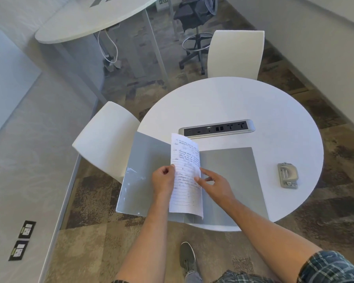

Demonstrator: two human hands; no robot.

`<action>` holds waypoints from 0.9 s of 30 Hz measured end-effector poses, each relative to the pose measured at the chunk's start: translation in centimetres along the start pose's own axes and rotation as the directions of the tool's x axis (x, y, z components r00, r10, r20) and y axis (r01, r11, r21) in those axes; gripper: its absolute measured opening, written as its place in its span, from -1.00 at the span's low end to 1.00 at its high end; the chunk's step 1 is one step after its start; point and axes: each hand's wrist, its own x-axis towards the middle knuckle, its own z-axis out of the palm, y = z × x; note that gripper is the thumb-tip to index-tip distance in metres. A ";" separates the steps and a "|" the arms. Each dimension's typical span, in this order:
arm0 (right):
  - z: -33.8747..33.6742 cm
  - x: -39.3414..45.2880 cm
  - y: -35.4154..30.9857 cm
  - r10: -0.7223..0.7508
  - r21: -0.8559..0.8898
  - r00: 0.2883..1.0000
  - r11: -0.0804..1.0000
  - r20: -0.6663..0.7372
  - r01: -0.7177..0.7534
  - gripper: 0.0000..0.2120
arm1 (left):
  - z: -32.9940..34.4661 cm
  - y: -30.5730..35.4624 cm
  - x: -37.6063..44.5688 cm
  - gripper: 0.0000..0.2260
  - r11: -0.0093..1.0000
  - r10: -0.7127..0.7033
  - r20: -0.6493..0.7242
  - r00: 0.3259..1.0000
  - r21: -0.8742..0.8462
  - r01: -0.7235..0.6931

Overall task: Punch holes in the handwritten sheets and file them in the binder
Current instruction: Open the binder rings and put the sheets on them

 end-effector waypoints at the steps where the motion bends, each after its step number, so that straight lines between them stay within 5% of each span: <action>1: 0.0 0.2 0.6 0.022 -0.031 0.999 0.999 0.028 -0.021 -0.26 | -0.8 0.1 0.4 -0.78 0.996 0.054 -0.012 0.998 0.071 -0.053; 5: -0.1 -0.1 2.2 0.068 -0.269 0.970 0.963 0.233 -0.003 -0.30 | -3.2 0.8 1.7 -0.77 0.886 0.204 -0.067 0.977 0.438 -0.155; 8: 0.2 -0.5 2.6 0.065 -0.567 0.923 0.805 0.378 0.175 -0.34 | -4.4 0.5 2.6 -0.76 0.808 0.261 -0.080 0.962 0.563 -0.172; 12: 1.2 -0.1 2.7 0.107 -0.716 0.884 0.634 0.455 0.292 -0.32 | -5.3 -0.6 3.6 -0.75 0.718 0.278 -0.081 0.957 0.679 -0.151; 17: 2.2 0.1 2.6 0.104 -0.780 0.900 0.546 0.424 0.305 -0.22 | -5.7 -1.4 4.0 -0.90 0.687 0.194 -0.044 0.980 0.719 -0.104; 23: 2.0 0.7 2.5 0.126 -0.793 0.892 0.523 0.434 0.312 -0.29 | -5.5 -3.0 4.1 -0.78 0.762 0.107 -0.011 0.994 0.643 -0.075; 27: 1.6 1.1 3.0 0.127 -0.778 0.882 0.538 0.455 0.324 -0.29 | -5.2 -2.8 4.0 -0.91 0.801 0.105 -0.020 0.994 0.594 -0.072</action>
